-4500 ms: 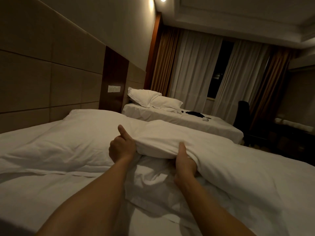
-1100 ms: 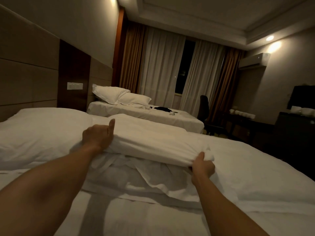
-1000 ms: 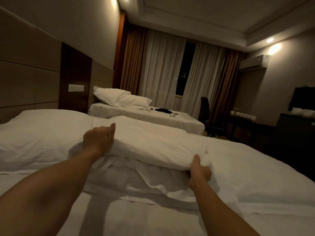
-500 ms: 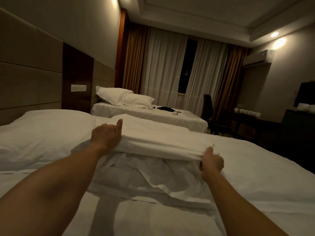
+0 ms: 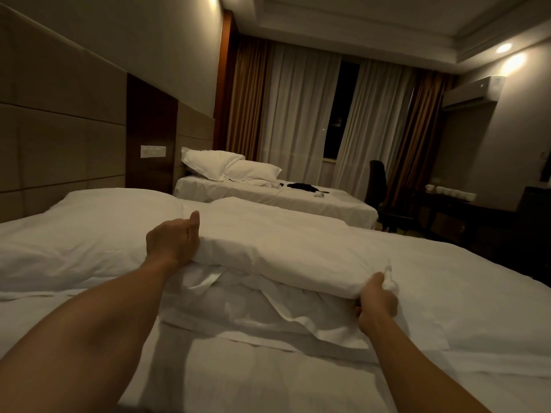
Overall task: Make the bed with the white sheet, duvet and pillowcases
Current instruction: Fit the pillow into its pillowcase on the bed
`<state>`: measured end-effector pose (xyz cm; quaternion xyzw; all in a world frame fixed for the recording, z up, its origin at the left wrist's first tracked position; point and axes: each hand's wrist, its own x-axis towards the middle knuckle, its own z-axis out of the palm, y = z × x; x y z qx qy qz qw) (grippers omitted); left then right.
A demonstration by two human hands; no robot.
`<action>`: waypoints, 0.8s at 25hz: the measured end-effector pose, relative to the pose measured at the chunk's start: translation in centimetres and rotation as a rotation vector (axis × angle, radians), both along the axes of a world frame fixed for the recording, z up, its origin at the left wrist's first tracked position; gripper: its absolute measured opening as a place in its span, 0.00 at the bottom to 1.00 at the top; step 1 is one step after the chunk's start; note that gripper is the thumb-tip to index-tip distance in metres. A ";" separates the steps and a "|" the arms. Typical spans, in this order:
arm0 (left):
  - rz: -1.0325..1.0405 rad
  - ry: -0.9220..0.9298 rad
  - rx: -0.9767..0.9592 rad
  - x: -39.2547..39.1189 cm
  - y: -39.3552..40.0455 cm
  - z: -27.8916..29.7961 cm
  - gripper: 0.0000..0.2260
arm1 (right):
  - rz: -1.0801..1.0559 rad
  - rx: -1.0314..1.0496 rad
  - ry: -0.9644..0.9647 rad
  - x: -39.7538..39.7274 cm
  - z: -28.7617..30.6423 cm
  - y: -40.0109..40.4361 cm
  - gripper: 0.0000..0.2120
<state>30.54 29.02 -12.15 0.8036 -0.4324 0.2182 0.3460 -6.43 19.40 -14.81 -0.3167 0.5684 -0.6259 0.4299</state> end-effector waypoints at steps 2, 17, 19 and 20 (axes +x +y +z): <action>0.003 0.066 -0.017 0.0 -0.3 0.1 0.37 | -0.003 0.017 0.014 0.1 -0.2 0.3 0.24; 0.097 0.320 -0.317 0.4 -0.4 0.0 0.39 | 0.042 -0.063 0.060 -1.2 0.2 -0.6 0.25; 0.092 0.318 -0.279 0.5 -0.1 0.1 0.40 | 0.027 -0.098 0.118 -0.9 -0.2 -0.2 0.25; 0.085 0.330 -0.284 0.5 0.0 0.4 0.39 | 0.019 -0.105 0.128 -0.8 -0.3 -0.2 0.25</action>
